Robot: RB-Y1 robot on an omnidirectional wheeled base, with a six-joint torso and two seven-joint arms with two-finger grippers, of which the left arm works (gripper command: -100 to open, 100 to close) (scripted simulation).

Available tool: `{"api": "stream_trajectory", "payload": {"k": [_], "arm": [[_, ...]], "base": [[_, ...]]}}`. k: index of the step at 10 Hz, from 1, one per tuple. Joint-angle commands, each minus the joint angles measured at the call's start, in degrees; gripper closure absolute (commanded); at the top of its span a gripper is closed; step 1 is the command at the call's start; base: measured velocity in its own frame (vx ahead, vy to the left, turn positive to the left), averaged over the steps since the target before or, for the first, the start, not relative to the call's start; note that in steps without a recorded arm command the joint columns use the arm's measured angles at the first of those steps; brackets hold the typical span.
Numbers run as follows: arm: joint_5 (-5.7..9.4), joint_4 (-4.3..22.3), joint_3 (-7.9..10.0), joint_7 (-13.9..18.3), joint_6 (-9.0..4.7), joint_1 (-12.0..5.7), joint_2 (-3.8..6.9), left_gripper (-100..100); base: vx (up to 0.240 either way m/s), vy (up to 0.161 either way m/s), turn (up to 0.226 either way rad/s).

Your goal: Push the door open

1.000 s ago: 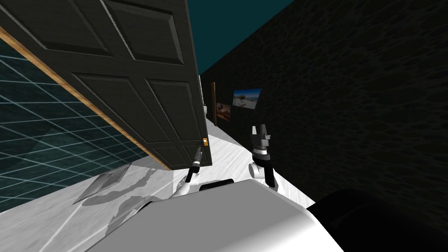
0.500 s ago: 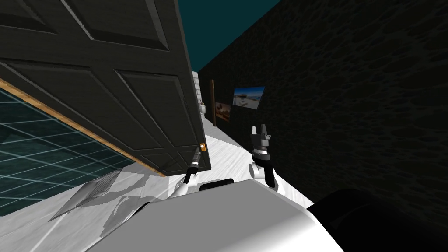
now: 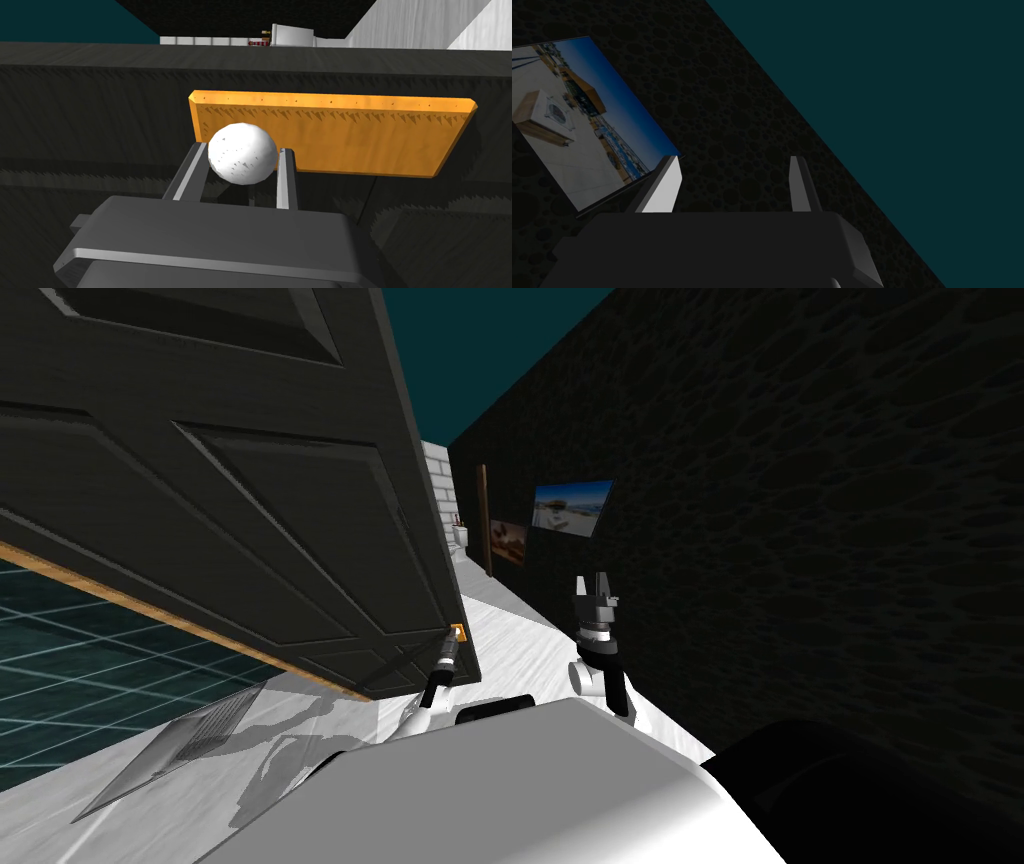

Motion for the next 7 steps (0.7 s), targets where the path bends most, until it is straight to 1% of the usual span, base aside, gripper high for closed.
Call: {"api": "stream_trajectory", "payload": {"k": [1,4,5,7], "arm": [[-0.01,0.08,-0.03,0.01,0.06,0.14,-0.04,100],[-0.01,0.08,-0.03,0.01,0.06,0.14,-0.04,100],[0.59,0.24,0.90,-0.26,0.41,0.18,0.54,100],[1.28,0.25,1.97,-0.51,0.59,0.05,0.99,100]], "base": [[-0.033,0.006,-0.008],[-0.011,0.001,0.002],[0.136,-0.065,0.033],[0.215,-0.090,0.053]]}}
